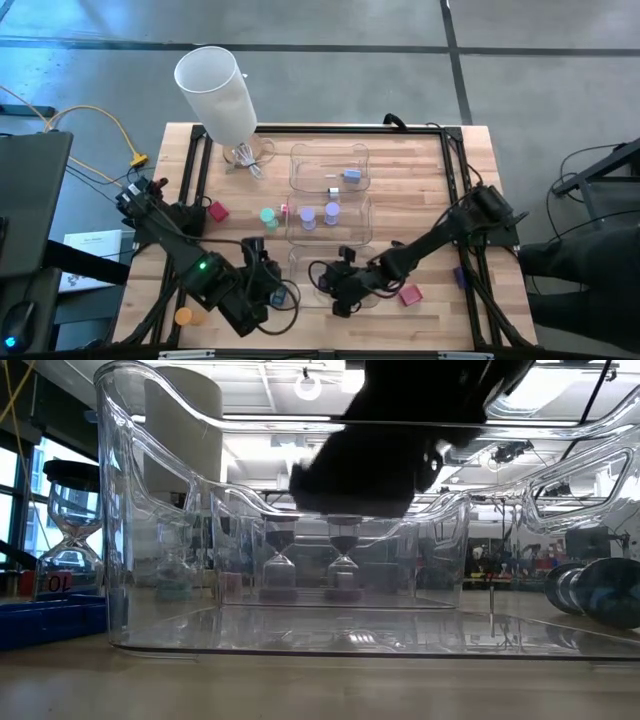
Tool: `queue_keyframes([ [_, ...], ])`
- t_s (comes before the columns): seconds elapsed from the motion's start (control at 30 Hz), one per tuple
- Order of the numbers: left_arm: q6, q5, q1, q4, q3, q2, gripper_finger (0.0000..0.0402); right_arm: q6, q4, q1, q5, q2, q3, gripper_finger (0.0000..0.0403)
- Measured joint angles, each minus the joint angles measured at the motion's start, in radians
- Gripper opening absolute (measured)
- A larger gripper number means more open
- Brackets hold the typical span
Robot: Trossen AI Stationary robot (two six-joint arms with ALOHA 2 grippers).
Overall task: Pick & Place Office items
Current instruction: Put the top right dark blue digital clock into the bottom transparent bin
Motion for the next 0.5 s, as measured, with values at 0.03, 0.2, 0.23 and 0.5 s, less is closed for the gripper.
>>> queue_keyframes([
  [0.03,0.0,-0.001,-0.001,0.001,-0.006,0.0,0.0239,0.003,-0.001,-0.002,-0.004,0.008,0.0,0.0134],
  [0.2,0.0,-0.011,0.0,0.012,-0.035,0.0,0.0239,0.051,-0.004,-0.012,-0.015,0.042,0.0,0.0134],
  [0.23,0.0,-0.011,0.0,0.012,-0.04,0.0,0.0239,0.065,0.003,-0.016,-0.029,0.05,0.0,0.0134],
  [0.5,0.001,-0.011,0.004,0.016,-0.049,0.0,0.0239,0.149,-0.004,-0.018,-0.074,0.099,0.001,0.0134],
])
